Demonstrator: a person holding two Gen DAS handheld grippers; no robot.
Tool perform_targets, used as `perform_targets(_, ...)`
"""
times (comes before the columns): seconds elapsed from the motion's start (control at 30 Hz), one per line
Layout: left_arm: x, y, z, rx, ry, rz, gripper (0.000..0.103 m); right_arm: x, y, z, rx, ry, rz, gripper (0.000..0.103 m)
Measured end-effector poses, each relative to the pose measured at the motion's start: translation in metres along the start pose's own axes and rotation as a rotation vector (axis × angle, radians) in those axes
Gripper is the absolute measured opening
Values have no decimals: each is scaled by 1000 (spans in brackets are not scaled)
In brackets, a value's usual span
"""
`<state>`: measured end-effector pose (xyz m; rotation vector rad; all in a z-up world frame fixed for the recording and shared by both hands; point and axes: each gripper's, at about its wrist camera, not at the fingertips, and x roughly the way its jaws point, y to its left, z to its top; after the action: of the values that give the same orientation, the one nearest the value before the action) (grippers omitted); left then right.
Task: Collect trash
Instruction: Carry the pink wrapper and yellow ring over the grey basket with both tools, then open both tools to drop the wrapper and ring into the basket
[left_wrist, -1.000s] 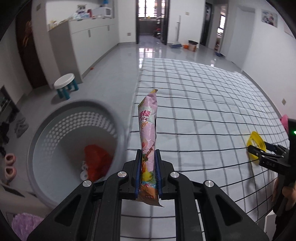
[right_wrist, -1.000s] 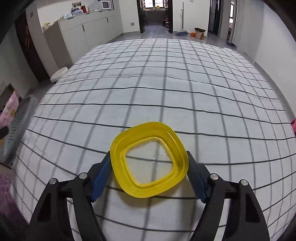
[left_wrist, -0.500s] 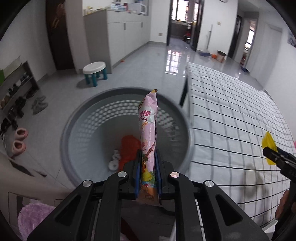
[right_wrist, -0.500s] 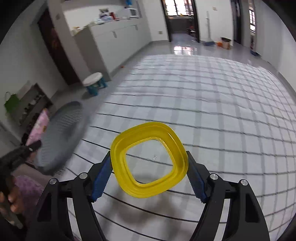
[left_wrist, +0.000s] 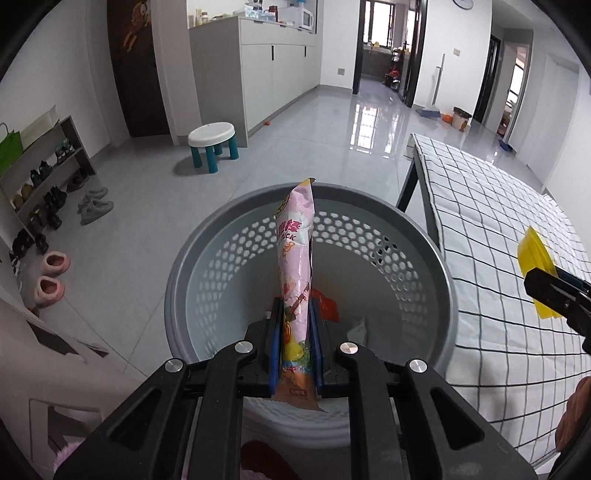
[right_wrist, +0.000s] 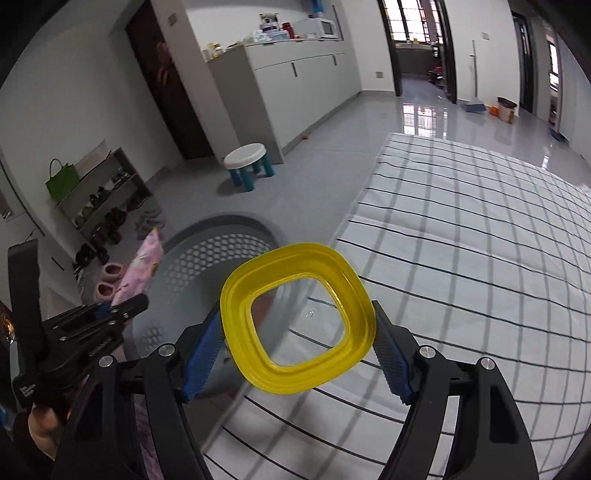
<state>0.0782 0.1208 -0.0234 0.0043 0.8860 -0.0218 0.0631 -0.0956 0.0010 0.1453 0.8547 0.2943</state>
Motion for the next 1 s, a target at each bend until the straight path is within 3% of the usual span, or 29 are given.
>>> perform_targets(0.37,17,11,15,60,2,21,14,36,39,18,-35,20,28,73)
perform_targets(0.77,33,32,9,-7,39,6,17,75,65,21,-73,76,54,73)
perform_targets(0.83,31,33,10,-9,33,13,26,78,66,23,-75,81,55,73)
perform_targets(0.93,25,34,10,-11,10,31,56,79,66,24,-74,82,63,75)
perform_targets(1.0,22,34,10,-9,-2,40,57,78,68,24,-76,77,63,80)
